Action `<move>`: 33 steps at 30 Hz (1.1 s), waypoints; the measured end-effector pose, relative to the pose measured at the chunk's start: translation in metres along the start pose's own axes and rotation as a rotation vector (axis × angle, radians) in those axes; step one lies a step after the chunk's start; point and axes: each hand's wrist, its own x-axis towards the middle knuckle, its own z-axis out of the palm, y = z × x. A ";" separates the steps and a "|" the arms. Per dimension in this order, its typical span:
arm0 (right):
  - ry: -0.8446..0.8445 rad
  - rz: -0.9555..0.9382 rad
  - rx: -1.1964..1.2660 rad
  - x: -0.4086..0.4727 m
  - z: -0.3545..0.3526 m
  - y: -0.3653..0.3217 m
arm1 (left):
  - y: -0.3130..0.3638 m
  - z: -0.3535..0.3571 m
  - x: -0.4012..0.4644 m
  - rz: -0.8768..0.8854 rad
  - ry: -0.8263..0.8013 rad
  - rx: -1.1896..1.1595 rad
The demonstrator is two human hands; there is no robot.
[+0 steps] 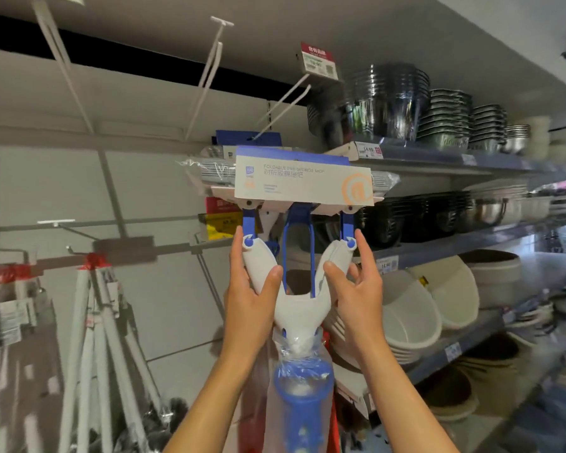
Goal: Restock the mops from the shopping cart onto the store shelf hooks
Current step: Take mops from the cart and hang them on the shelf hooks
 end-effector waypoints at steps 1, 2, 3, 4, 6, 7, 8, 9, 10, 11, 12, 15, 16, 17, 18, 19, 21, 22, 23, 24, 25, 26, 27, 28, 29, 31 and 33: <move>-0.009 0.004 0.005 0.007 -0.004 0.001 | -0.001 0.006 0.004 0.004 0.008 0.008; -0.018 0.004 0.002 0.014 -0.008 0.004 | -0.002 0.012 0.007 0.008 0.018 0.019; -0.026 0.004 0.001 0.023 -0.012 0.007 | -0.003 0.019 0.010 0.013 0.029 0.029; -0.043 0.004 0.008 0.031 -0.015 0.010 | -0.004 0.026 0.013 0.020 0.043 0.037; -0.077 0.010 0.025 0.049 -0.022 0.017 | -0.006 0.040 0.020 0.039 0.070 0.052; -0.092 0.009 0.033 0.058 -0.025 0.019 | -0.007 0.047 0.024 0.048 0.083 0.061; -0.109 0.006 0.040 0.067 -0.028 0.020 | -0.008 0.054 0.028 0.053 0.097 0.070; -0.127 0.001 0.049 0.075 -0.030 0.022 | -0.009 0.061 0.031 0.057 0.112 0.076; -0.144 -0.003 0.058 0.084 -0.034 0.024 | -0.010 0.067 0.035 0.065 0.128 0.086; -0.159 -0.005 0.069 0.092 -0.036 0.026 | -0.010 0.074 0.038 0.076 0.143 0.099; -0.174 -0.005 0.077 0.100 -0.039 0.028 | -0.010 0.080 0.041 0.089 0.157 0.109; -0.211 -0.010 0.098 0.122 -0.043 0.033 | -0.011 0.095 0.051 0.107 0.197 0.128; -0.223 -0.015 0.105 0.129 -0.043 0.035 | -0.012 0.100 0.055 0.109 0.207 0.137; -0.236 -0.018 0.115 0.135 -0.043 0.035 | -0.013 0.103 0.058 0.112 0.215 0.149; -0.249 -0.016 0.126 0.141 -0.042 0.036 | -0.014 0.105 0.061 0.115 0.224 0.162; -0.260 -0.012 0.133 0.146 -0.042 0.038 | -0.014 0.108 0.063 0.120 0.233 0.175; -0.280 -0.009 0.140 0.154 -0.041 0.040 | -0.014 0.111 0.069 0.141 0.250 0.196; -0.288 -0.011 0.140 0.158 -0.041 0.040 | -0.014 0.112 0.073 0.154 0.257 0.204; -0.293 -0.015 0.143 0.161 -0.041 0.040 | -0.014 0.114 0.076 0.162 0.262 0.208; -0.299 -0.018 0.149 0.165 -0.041 0.040 | -0.013 0.116 0.079 0.166 0.267 0.210; -0.309 -0.021 0.159 0.169 -0.041 0.039 | -0.012 0.118 0.082 0.168 0.271 0.217; -0.320 -0.023 0.171 0.172 -0.041 0.038 | -0.010 0.120 0.084 0.172 0.275 0.221; -0.330 -0.027 0.184 0.176 -0.041 0.037 | -0.008 0.122 0.087 0.182 0.280 0.223; -0.339 -0.033 0.195 0.179 -0.041 0.036 | -0.007 0.124 0.090 0.193 0.285 0.227; -0.346 -0.042 0.200 0.182 -0.040 0.035 | -0.006 0.124 0.093 0.202 0.288 0.230; -0.360 -0.060 0.204 0.187 -0.037 0.032 | -0.006 0.124 0.099 0.211 0.295 0.247; -0.369 -0.075 0.213 0.192 -0.033 0.030 | -0.004 0.122 0.106 0.221 0.300 0.271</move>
